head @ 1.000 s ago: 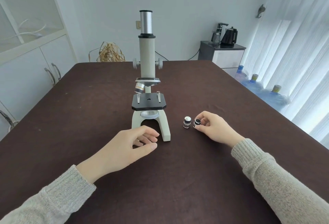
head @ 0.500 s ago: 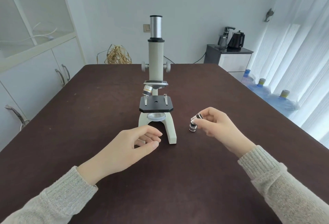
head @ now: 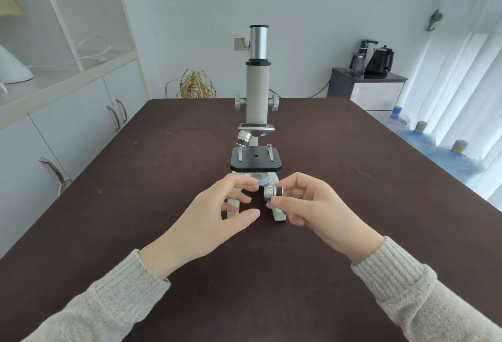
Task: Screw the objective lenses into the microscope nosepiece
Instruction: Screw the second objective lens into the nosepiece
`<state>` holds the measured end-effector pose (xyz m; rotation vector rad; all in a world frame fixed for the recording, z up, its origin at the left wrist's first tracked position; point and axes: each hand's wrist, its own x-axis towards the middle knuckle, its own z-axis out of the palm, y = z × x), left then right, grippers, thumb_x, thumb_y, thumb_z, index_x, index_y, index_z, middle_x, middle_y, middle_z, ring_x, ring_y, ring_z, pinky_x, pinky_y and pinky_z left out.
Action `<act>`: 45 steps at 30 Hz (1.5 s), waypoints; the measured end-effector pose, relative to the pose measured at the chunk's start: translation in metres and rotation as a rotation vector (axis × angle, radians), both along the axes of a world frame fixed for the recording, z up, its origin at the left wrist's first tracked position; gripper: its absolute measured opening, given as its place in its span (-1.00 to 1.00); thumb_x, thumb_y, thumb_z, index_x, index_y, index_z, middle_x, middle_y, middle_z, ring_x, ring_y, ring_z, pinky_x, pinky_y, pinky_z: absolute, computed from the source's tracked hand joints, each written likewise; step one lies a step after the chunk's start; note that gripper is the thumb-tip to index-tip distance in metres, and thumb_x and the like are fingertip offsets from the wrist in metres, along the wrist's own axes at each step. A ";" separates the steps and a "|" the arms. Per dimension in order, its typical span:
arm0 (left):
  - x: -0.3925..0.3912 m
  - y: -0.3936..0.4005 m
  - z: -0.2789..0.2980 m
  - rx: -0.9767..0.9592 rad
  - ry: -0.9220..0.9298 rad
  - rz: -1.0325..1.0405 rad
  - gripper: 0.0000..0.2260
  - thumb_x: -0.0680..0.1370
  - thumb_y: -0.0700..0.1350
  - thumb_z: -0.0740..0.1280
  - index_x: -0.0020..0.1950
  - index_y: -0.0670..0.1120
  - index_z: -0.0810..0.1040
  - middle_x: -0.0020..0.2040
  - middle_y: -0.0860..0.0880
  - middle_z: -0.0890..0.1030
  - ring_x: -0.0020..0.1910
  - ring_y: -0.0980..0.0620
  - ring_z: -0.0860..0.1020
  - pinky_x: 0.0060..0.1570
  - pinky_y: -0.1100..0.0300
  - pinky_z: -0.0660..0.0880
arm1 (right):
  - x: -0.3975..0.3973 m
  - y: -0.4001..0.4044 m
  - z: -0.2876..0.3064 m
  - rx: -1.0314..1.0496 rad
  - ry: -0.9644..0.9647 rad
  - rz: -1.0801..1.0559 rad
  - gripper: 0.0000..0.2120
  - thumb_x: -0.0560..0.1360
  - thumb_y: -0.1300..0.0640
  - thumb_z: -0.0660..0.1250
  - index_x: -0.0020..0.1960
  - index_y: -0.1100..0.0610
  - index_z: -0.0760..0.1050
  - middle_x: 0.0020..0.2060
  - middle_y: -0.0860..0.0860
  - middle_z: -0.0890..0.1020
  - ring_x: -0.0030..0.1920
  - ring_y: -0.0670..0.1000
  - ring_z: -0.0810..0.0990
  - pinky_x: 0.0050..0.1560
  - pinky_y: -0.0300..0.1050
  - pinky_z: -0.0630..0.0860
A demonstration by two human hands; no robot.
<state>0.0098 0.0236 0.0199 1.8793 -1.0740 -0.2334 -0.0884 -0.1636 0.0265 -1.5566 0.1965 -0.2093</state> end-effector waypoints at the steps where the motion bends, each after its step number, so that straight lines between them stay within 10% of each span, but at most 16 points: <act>1: 0.000 0.000 0.001 -0.010 0.003 -0.008 -0.66 0.52 -0.07 0.41 0.22 0.22 0.44 0.19 0.35 0.52 0.18 0.22 0.54 0.15 0.14 0.53 | 0.000 0.002 0.000 0.014 0.002 0.014 -0.82 0.38 0.29 0.48 -0.04 0.22 0.55 -0.25 0.17 0.60 -0.26 0.10 0.44 -0.40 -0.20 0.25; 28: 0.011 0.002 0.007 -0.063 0.000 -0.165 -0.78 0.51 0.05 0.33 0.15 0.17 0.56 0.27 0.22 0.52 0.30 0.07 0.50 0.25 -0.05 0.47 | -0.006 0.017 0.002 0.200 0.030 0.239 -0.84 0.55 0.24 0.31 -0.13 0.09 0.64 -0.20 0.09 0.60 -0.39 -0.06 0.35 -0.41 -0.23 0.20; 38: -0.002 -0.006 0.012 -0.199 0.385 0.029 -0.70 0.41 0.03 0.40 0.07 -0.08 0.62 -0.10 0.07 0.72 -0.05 0.19 0.66 0.04 0.25 0.51 | -0.006 0.028 0.007 0.227 -0.085 0.053 -0.95 0.47 0.30 0.39 -0.08 0.20 0.57 -0.29 0.06 0.62 -0.43 -0.05 0.30 -0.41 -0.20 0.19; 45: -0.004 -0.008 0.015 -0.233 0.521 0.082 -0.68 0.39 0.08 0.39 0.01 -0.11 0.69 -0.13 0.05 0.71 -0.01 0.12 0.63 0.24 0.03 0.52 | -0.007 0.036 0.011 0.194 -0.124 -0.042 -0.95 0.49 0.31 0.38 -0.08 0.19 0.56 -0.21 0.08 0.70 -0.44 -0.04 0.29 -0.39 -0.19 0.19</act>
